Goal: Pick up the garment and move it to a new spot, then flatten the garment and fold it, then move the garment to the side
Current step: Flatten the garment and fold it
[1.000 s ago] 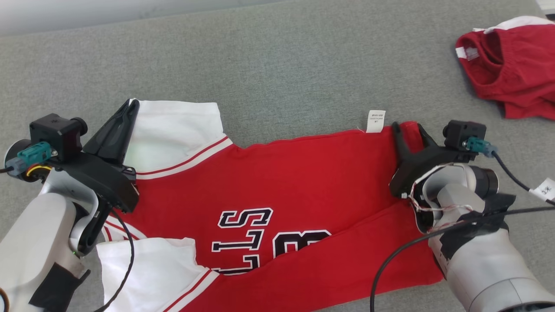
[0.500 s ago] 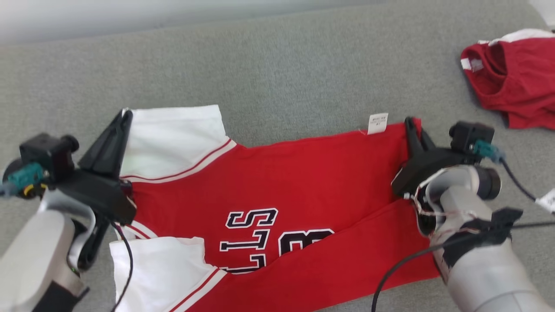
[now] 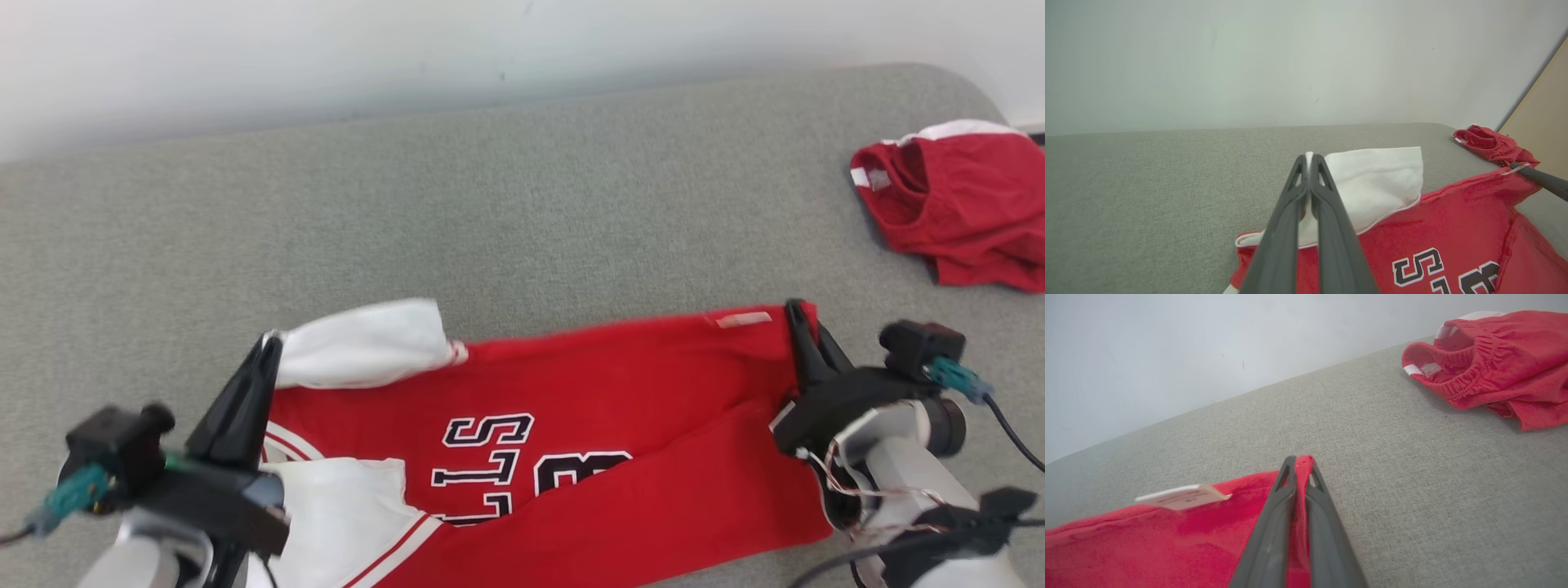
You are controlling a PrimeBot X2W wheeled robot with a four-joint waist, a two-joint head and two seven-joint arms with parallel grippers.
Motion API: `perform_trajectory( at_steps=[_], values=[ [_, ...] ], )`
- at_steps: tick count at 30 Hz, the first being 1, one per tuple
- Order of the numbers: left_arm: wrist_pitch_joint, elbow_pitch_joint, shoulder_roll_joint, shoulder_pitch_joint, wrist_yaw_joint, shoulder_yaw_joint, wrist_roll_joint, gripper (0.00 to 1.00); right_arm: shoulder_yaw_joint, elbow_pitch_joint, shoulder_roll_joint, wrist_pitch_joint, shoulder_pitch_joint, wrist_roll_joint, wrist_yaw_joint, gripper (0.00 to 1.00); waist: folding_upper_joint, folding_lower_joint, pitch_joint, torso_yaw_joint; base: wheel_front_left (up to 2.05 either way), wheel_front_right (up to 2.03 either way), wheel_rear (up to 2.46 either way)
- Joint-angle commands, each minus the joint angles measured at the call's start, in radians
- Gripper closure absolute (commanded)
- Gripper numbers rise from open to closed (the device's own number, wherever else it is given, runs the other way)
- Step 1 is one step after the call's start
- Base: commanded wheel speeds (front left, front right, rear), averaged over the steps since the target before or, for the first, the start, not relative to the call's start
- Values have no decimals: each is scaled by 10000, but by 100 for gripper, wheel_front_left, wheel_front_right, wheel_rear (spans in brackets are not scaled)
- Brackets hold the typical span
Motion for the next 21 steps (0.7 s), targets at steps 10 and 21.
perform_trajectory(
  at_steps=[10,21],
  values=[
    [-511,-646,-226,2036,361,-30,-199,100,484,-1609,-972,-12,1671,1514,-6,100,0,1,-536,557,0,0,0],
    [-677,134,-817,2830,375,-265,-108,100,940,-2756,-1688,-12,3139,1800,-6,100,0,1,-784,832,0,0,0]
  ],
)
